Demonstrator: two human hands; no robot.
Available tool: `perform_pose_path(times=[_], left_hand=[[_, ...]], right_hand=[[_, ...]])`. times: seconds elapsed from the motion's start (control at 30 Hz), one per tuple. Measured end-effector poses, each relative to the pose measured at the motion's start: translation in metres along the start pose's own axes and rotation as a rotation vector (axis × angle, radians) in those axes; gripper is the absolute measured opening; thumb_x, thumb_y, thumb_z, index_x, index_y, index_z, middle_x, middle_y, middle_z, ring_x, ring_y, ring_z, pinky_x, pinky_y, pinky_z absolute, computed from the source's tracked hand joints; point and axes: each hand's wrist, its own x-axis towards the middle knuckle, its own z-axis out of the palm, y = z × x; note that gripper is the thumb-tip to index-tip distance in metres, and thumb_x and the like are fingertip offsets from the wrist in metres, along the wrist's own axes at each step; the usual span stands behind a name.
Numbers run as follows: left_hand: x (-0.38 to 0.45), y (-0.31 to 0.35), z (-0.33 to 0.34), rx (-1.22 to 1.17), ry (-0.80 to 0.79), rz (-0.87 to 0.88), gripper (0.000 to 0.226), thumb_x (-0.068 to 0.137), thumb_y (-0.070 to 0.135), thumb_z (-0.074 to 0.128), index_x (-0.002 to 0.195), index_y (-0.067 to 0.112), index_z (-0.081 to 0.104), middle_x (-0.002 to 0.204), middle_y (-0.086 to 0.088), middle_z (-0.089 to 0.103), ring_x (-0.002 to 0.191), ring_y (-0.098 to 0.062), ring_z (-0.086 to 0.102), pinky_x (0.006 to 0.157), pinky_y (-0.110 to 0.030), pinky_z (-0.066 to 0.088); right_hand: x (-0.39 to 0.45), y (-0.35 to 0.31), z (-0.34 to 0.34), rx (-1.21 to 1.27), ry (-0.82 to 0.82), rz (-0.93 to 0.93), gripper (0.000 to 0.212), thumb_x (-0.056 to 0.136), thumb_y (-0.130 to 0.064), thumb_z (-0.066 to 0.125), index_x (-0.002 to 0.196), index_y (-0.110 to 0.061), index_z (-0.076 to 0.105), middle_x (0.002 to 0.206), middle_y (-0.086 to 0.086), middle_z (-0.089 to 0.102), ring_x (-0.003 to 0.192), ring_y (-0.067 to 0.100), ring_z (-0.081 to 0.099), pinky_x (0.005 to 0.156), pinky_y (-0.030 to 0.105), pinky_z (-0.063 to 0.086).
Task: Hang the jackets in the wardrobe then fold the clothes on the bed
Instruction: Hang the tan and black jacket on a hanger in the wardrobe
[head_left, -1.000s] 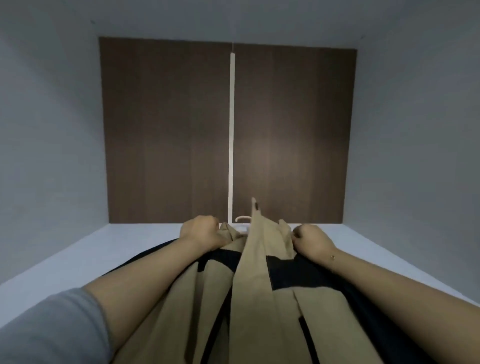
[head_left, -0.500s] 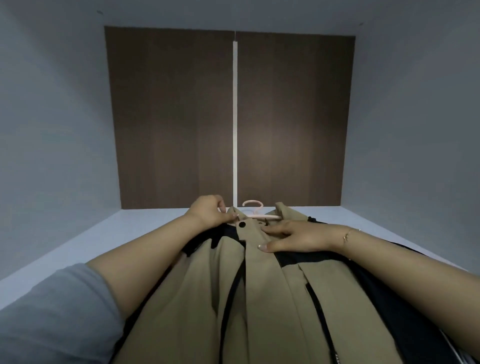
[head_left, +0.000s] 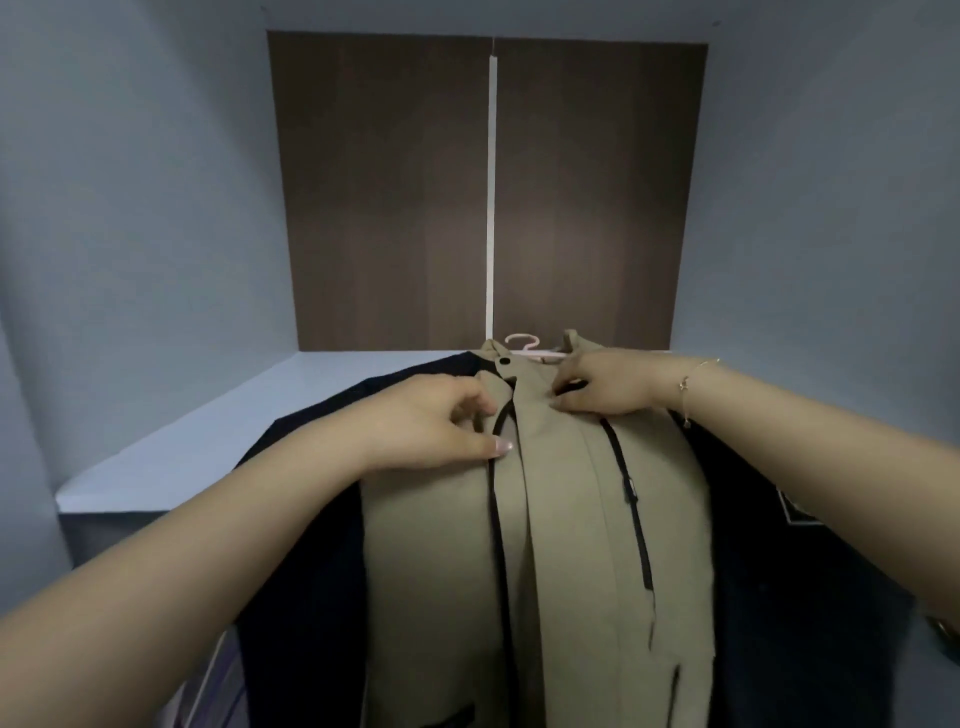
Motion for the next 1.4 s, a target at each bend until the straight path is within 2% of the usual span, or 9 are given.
perform_pose_path(times=[0.1, 0.4, 0.5, 0.6, 0.77, 0.9, 1.07, 1.33, 1.4], left_hand=[[-0.041, 0.007, 0.011, -0.04, 0.158, 0.046, 0.034, 0.085, 0.046, 0.07, 0.115, 0.033, 0.063, 0.12, 0.015, 0.059, 0.118, -0.004, 0.052, 0.099, -0.026, 0.043], [-0.151, 0.003, 0.104, -0.554, 0.231, -0.028, 0.014, 0.087, 0.026, 0.071, 0.093, 0.038, 0.068, 0.095, 0.016, 0.069, 0.094, 0.003, 0.062, 0.083, -0.018, 0.049], [-0.175, -0.016, 0.153, -0.659, 0.15, -0.157, 0.017, 0.088, 0.023, 0.07, 0.089, 0.04, 0.068, 0.089, 0.02, 0.071, 0.091, 0.006, 0.064, 0.076, -0.015, 0.049], [-0.19, -0.032, 0.199, -0.762, 0.12, -0.278, 0.02, 0.089, 0.015, 0.068, 0.088, 0.034, 0.069, 0.09, 0.016, 0.071, 0.09, 0.005, 0.065, 0.069, -0.006, 0.047], [-0.2, -0.043, 0.251, -0.907, 0.112, -0.503, 0.02, 0.091, 0.005, 0.063, 0.092, 0.023, 0.071, 0.1, 0.006, 0.072, 0.098, -0.01, 0.066, 0.089, -0.024, 0.051], [-0.208, -0.05, 0.275, -1.141, 0.124, -0.668, 0.02, 0.089, -0.002, 0.063, 0.094, 0.015, 0.072, 0.11, -0.005, 0.071, 0.106, -0.021, 0.065, 0.08, -0.026, 0.049], [-0.211, -0.065, 0.309, -1.35, 0.052, -0.85, 0.02, 0.092, 0.005, 0.062, 0.111, 0.012, 0.067, 0.12, -0.008, 0.067, 0.116, -0.024, 0.061, 0.097, -0.036, 0.047], [-0.186, -0.045, 0.36, -1.69, -0.346, -0.851, 0.029, 0.093, 0.043, 0.058, 0.114, 0.023, 0.063, 0.126, 0.004, 0.066, 0.121, -0.011, 0.056, 0.108, -0.038, 0.039], [-0.194, -0.039, 0.365, -1.713, -0.361, -0.779, 0.028, 0.09, 0.035, 0.061, 0.111, 0.019, 0.07, 0.118, 0.001, 0.07, 0.109, -0.011, 0.065, 0.095, -0.03, 0.049]], right_hand=[[-0.058, -0.027, 0.002, 0.055, 0.126, -0.055, 0.038, 0.098, -0.045, 0.048, 0.126, -0.024, 0.062, 0.129, -0.002, 0.06, 0.129, 0.016, 0.045, 0.109, 0.032, 0.031], [-0.196, -0.099, 0.099, 0.398, 0.357, -0.061, 0.027, 0.095, -0.03, 0.057, 0.12, -0.023, 0.066, 0.129, -0.009, 0.055, 0.122, 0.006, 0.046, 0.104, 0.025, 0.038], [-0.221, -0.116, 0.16, 0.616, 0.499, 0.095, 0.016, 0.091, -0.028, 0.064, 0.106, -0.024, 0.062, 0.108, -0.017, 0.052, 0.105, -0.003, 0.05, 0.088, 0.014, 0.041], [-0.229, -0.139, 0.219, 0.74, 0.652, 0.347, 0.042, 0.079, -0.043, 0.074, 0.102, -0.027, 0.044, 0.103, -0.017, 0.041, 0.099, -0.005, 0.045, 0.077, 0.006, 0.04], [-0.207, -0.168, 0.28, 0.79, 0.753, 0.609, 0.07, 0.067, -0.045, 0.086, 0.11, -0.013, 0.041, 0.106, -0.003, 0.036, 0.1, 0.015, 0.044, 0.08, 0.026, 0.047], [-0.2, -0.161, 0.301, 0.979, 0.776, 0.709, 0.038, 0.081, -0.026, 0.075, 0.105, -0.021, 0.046, 0.108, -0.004, 0.048, 0.098, 0.017, 0.054, 0.072, 0.025, 0.05], [-0.228, -0.131, 0.314, 1.211, 0.781, 0.599, 0.015, 0.096, -0.016, 0.057, 0.1, -0.025, 0.067, 0.087, -0.006, 0.066, 0.076, 0.007, 0.06, 0.067, 0.021, 0.049], [-0.266, -0.101, 0.315, 1.356, 0.729, 0.636, 0.019, 0.099, -0.021, 0.054, 0.09, -0.024, 0.07, 0.063, -0.005, 0.051, 0.062, 0.015, 0.046, 0.058, 0.032, 0.044], [-0.273, -0.098, 0.317, 1.363, 0.74, 0.669, 0.02, 0.1, -0.019, 0.052, 0.09, -0.022, 0.068, 0.062, -0.008, 0.049, 0.062, 0.015, 0.043, 0.06, 0.036, 0.041]])
